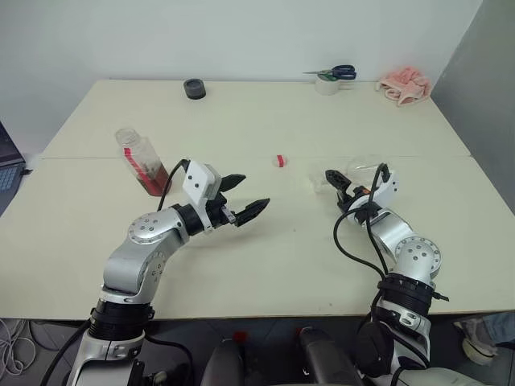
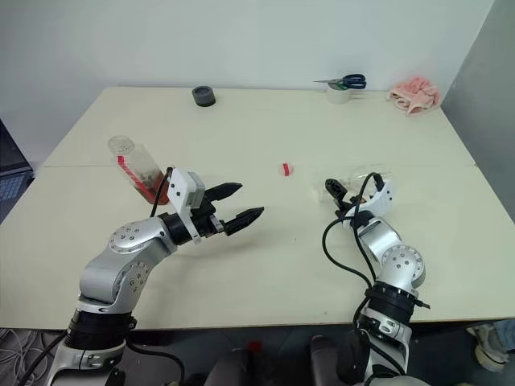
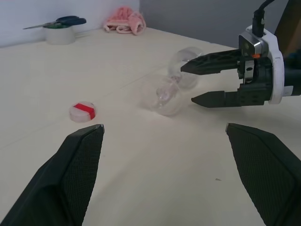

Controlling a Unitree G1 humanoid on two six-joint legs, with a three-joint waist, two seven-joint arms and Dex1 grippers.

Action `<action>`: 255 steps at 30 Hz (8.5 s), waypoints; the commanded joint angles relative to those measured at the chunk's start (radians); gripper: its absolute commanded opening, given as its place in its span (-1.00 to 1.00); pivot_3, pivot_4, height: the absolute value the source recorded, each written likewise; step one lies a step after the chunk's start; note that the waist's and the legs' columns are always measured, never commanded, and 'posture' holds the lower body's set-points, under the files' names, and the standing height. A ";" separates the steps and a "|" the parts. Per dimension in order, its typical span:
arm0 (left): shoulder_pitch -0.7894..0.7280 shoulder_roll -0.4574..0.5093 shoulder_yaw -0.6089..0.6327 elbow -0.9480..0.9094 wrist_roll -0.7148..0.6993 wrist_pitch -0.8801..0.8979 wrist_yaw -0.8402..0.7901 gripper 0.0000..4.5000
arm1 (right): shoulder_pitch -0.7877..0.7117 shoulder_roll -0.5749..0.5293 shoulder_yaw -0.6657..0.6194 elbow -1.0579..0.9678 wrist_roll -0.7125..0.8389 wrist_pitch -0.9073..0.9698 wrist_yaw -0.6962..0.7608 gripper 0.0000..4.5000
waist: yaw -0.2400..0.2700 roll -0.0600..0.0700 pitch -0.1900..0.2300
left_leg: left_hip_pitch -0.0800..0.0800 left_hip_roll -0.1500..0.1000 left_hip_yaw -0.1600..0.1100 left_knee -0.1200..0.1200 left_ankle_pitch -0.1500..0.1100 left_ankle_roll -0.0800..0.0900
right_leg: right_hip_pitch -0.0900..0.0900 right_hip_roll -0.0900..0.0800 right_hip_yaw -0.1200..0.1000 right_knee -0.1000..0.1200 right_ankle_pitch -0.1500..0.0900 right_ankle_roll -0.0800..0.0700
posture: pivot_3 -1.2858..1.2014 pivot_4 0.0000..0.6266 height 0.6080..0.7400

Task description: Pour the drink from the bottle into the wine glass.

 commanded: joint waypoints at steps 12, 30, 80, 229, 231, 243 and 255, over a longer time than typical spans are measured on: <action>0.030 0.001 0.045 -0.066 -0.008 -0.004 0.054 0.98 | -0.170 -0.010 -0.085 0.350 0.225 -0.250 0.007 1.00 | -0.001 0.000 0.000 | 0.000 0.000 0.000 0.000 0.000 0.000 | 0.000 0.000 0.000 0.000 0.000 0.000 | 0.03 -0.52 1.00; 0.040 0.027 0.060 -0.070 -0.001 0.001 0.064 1.00 | -0.230 -0.064 0.024 0.482 0.131 -0.424 0.117 -0.92 | -0.003 0.001 0.000 | 0.000 0.000 0.000 0.000 0.000 0.000 | 0.000 0.000 0.000 0.000 0.000 0.000 | 0.03 -0.52 1.00; 0.491 0.111 0.388 -0.251 -0.093 0.032 0.158 1.00 | -0.029 -0.118 0.873 0.591 -0.869 -1.240 0.611 0.99 | 0.001 -0.003 0.001 | 0.002 0.000 -0.002 -0.001 0.000 -0.001 | 0.000 -0.002 -0.002 0.002 -0.003 -0.005 | 0.03 -0.52 1.00; -0.952 0.177 -0.322 1.221 1.031 -1.431 0.452 -0.06 | 0.308 -0.732 0.498 -0.667 -0.215 -0.266 0.753 1.00 | 0.033 -0.004 0.003 | -0.013 -0.004 -0.020 0.013 0.000 0.000 | 0.000 -0.006 -0.025 0.004 -0.001 -0.011 | 0.03 -0.52 1.00; -0.959 0.184 -0.330 1.224 1.051 -1.439 0.479 -0.06 | 0.303 -0.729 0.494 -0.668 -0.206 -0.263 0.744 1.00 | 0.033 -0.004 0.003 | -0.013 -0.003 -0.020 0.013 0.000 0.000 | 0.000 -0.006 -0.025 0.004 -0.001 -0.011 | 0.03 -0.52 1.00; -0.994 0.213 -0.377 1.250 1.156 -1.469 0.600 -0.06 | 0.291 -0.733 0.498 -0.671 -0.190 -0.245 0.724 1.00 | 0.033 -0.004 0.003 | -0.013 -0.004 -0.020 0.014 0.000 0.000 | 0.000 -0.006 -0.025 0.005 -0.001 -0.011 | 0.03 -0.52 1.00; -1.019 0.218 -0.414 1.277 1.203 -1.469 0.647 -0.06 | 0.253 -0.738 0.500 -0.671 -0.171 -0.235 0.715 1.00 | 0.033 -0.004 0.003 | -0.013 -0.004 -0.020 0.014 0.000 0.000 | 0.000 -0.006 -0.026 0.005 -0.001 -0.011 | 0.03 -0.52 1.00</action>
